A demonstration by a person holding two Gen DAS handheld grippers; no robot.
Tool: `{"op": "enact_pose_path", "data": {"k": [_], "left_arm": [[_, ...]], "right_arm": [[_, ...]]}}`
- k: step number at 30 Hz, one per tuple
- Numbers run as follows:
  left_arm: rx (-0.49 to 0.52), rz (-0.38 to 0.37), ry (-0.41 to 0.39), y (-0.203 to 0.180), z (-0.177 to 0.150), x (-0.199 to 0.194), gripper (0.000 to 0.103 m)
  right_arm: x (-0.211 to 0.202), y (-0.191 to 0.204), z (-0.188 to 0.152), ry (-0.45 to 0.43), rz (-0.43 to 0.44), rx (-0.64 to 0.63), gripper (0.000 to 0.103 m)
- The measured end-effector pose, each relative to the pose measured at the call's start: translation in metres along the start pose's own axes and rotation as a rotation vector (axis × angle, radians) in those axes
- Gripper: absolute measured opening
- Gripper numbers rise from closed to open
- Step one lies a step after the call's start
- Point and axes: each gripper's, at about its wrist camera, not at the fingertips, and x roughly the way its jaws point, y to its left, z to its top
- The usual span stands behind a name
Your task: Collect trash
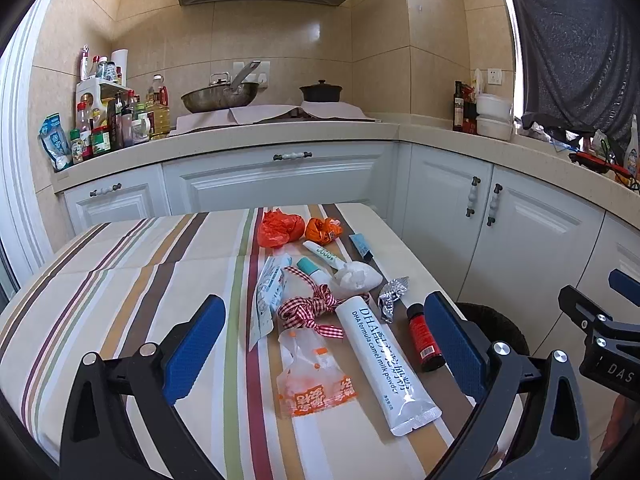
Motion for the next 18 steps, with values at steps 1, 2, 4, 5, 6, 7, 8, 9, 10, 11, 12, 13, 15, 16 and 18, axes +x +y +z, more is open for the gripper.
{"op": "enact_pose_path", "data": {"k": [1,2,4,5,6,7,8,9,10,11,12,13,15,16,18], "left_arm": [[0.000,0.001,0.000,-0.0001,-0.0001,0.0000,0.097],[-0.001,0.002,-0.001,-0.0001,0.0001,-0.0001,0.097],[-0.001,0.001,0.000,-0.0001,-0.0009,0.0002,0.097],[-0.001,0.001,-0.001,0.0001,-0.0014,0.0003,0.097],[0.000,0.001,-0.002,0.0000,-0.0016,0.0003,0.097],[-0.001,0.002,-0.002,0.0000,-0.0016,0.0004,0.097],[-0.001,0.002,-0.003,0.0001,-0.0016,0.0003,0.097],[-0.002,0.002,-0.003,0.0005,-0.0022,0.0003,0.097],[-0.002,0.002,-0.004,0.0006,-0.0022,0.0002,0.097],[-0.003,0.002,-0.005,0.0009,-0.0026,0.0001,0.097],[-0.004,0.003,-0.005,0.0013,-0.0027,0.0000,0.097],[-0.004,0.003,-0.006,0.0017,-0.0029,-0.0002,0.097],[-0.006,0.004,-0.006,0.0022,-0.0033,-0.0002,0.097],[-0.005,0.004,-0.006,0.0024,-0.0037,-0.0002,0.097],[-0.005,0.002,-0.006,0.0026,-0.0037,-0.0002,0.097]], "right_arm": [[-0.0001,0.0001,0.0000,-0.001,0.001,-0.001,0.099],[-0.0010,0.0000,0.0003,-0.003,0.002,-0.001,0.099],[-0.0009,0.0010,-0.0007,-0.004,0.001,-0.003,0.099],[-0.0012,0.0013,-0.0008,-0.004,0.001,-0.003,0.099],[-0.0006,0.0017,-0.0014,-0.004,0.001,-0.003,0.099],[-0.0006,0.0017,-0.0012,-0.003,0.002,-0.003,0.099],[-0.0011,0.0015,-0.0011,-0.004,0.001,-0.003,0.099],[-0.0011,0.0016,-0.0011,-0.005,0.000,-0.003,0.099],[-0.0006,0.0020,-0.0014,-0.005,0.000,-0.004,0.099],[-0.0012,0.0013,-0.0007,-0.004,0.001,-0.004,0.099],[-0.0010,0.0015,-0.0011,-0.004,0.001,-0.004,0.099],[-0.0009,0.0016,-0.0014,-0.005,0.000,-0.004,0.099],[-0.0009,0.0016,-0.0009,-0.005,0.001,-0.004,0.099],[-0.0009,0.0017,-0.0010,-0.005,0.000,-0.005,0.099],[-0.0010,0.0022,-0.0011,-0.006,-0.001,-0.006,0.099]]}}
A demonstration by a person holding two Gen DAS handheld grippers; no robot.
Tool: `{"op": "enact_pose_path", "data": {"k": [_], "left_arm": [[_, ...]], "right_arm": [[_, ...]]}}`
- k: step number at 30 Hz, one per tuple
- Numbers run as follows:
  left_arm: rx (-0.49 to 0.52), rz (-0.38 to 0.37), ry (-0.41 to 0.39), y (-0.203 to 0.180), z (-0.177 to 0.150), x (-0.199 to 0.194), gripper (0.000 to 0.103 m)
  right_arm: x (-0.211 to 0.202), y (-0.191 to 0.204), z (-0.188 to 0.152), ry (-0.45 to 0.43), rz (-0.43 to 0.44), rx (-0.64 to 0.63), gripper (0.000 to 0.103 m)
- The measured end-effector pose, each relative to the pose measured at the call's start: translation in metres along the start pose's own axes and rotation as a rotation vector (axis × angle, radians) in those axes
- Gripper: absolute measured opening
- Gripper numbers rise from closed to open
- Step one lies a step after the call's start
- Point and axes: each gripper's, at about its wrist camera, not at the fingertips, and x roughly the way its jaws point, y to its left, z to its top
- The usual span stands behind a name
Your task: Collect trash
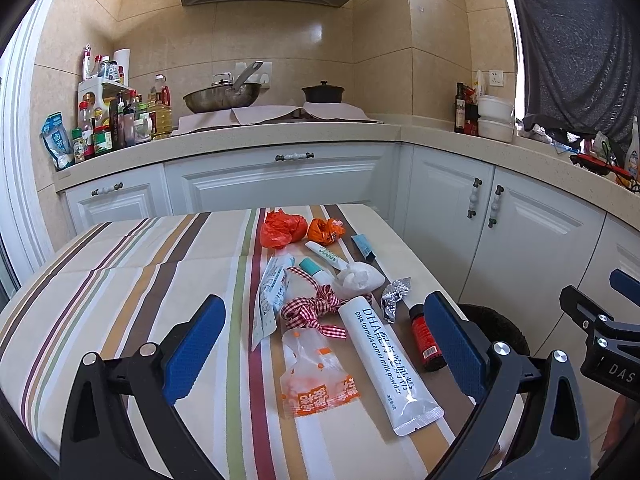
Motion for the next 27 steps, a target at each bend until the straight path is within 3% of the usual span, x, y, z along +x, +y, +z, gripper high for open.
{"op": "enact_pose_path", "data": {"k": [27], "left_arm": [[-0.001,-0.001,0.002,0.0004,0.0013,-0.0003,0.097]], "right_arm": [[-0.0004,-0.0017,0.0017,-0.001,-0.001,0.001,0.099]]}}
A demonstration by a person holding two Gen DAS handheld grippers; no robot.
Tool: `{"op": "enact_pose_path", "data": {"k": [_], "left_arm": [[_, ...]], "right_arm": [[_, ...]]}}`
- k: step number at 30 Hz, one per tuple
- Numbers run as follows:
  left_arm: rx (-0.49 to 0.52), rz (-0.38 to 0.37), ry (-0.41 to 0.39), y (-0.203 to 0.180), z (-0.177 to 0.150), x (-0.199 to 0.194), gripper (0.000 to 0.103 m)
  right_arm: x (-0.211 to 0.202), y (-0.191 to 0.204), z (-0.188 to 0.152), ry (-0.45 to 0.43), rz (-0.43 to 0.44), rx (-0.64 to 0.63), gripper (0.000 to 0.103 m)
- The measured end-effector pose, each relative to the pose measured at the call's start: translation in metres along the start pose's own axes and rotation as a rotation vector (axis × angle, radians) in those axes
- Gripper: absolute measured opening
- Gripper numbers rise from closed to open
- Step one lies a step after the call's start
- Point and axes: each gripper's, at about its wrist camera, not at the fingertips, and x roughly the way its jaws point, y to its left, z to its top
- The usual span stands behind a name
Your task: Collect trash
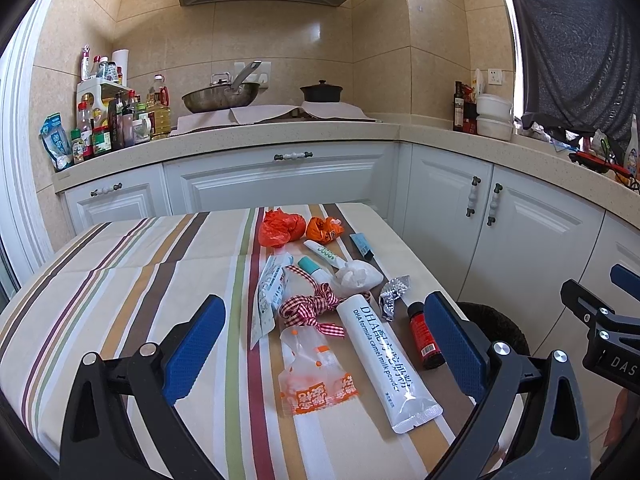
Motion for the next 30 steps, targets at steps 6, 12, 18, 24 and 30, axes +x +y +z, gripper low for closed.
{"op": "enact_pose_path", "data": {"k": [6,12,18,24,30], "left_arm": [[0.000,-0.001,0.001,0.0001,-0.0003,0.0000,0.097],[0.001,-0.002,0.001,0.0001,0.0000,0.0001,0.097],[0.003,-0.003,0.004,-0.0006,-0.0009,0.0000,0.097],[0.005,-0.002,0.006,-0.0011,-0.0016,-0.0001,0.097],[0.011,0.006,0.018,0.0031,-0.0049,0.0012,0.097]], "right_arm": [[-0.0003,0.0000,-0.0003,0.000,0.001,0.000,0.099],[-0.0004,0.0002,-0.0006,0.001,0.000,0.000,0.099],[0.0006,-0.0028,0.0004,0.001,-0.002,0.005,0.099],[-0.0006,-0.0086,0.0007,0.001,-0.004,0.010,0.099],[0.0034,-0.0036,-0.0048,0.011,0.009,0.011,0.099]]}}
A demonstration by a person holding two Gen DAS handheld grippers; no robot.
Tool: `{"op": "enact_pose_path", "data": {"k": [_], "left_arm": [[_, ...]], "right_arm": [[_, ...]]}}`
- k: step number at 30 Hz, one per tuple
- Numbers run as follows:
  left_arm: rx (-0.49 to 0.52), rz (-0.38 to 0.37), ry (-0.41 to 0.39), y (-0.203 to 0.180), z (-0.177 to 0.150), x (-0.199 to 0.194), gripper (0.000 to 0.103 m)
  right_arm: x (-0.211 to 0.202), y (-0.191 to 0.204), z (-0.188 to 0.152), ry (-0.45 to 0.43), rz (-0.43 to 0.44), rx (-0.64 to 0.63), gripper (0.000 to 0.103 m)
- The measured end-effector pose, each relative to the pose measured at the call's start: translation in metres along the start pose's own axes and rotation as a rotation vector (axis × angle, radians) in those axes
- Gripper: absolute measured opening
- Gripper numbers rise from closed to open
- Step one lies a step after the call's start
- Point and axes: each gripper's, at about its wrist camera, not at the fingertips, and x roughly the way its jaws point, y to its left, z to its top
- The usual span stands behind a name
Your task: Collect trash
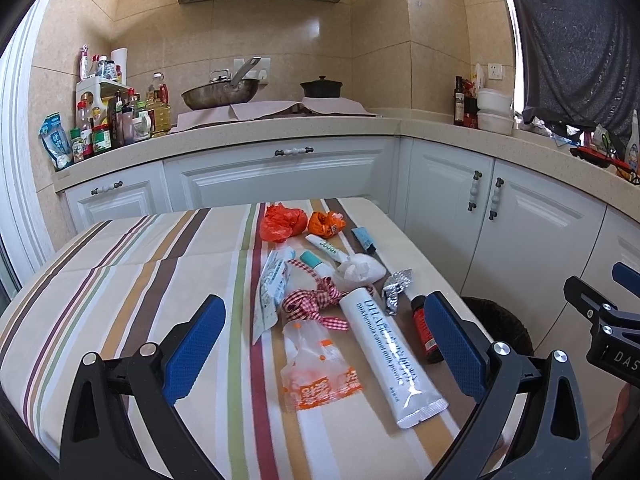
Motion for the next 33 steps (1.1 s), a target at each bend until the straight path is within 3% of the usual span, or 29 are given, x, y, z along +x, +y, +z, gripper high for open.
{"op": "enact_pose_path", "data": {"k": [10,15,21,24,28,33], "left_arm": [[-0.008,0.081,0.062,0.032,-0.017,0.002,0.097],[-0.014,0.094,0.102,0.045,-0.026,0.004,0.097],[-0.024,0.109,0.126,0.056,-0.034,0.006,0.097],[-0.039,0.109,0.137,0.062,-0.037,0.009,0.097],[-0.050,0.114,0.141,0.068,-0.039,0.010,0.097],[-0.059,0.110,0.147,0.070,-0.040,0.013,0.097]], "right_arm": [[0.013,0.048,-0.017,0.036,0.127,-0.047,0.098],[0.022,0.079,-0.028,0.088,0.225,-0.086,0.073],[0.025,0.111,-0.038,0.118,0.305,-0.129,0.070],[0.031,0.119,-0.043,0.152,0.329,-0.143,0.063],[0.036,0.127,-0.051,0.180,0.337,-0.164,0.061],[0.042,0.133,-0.057,0.197,0.342,-0.180,0.047]]}}
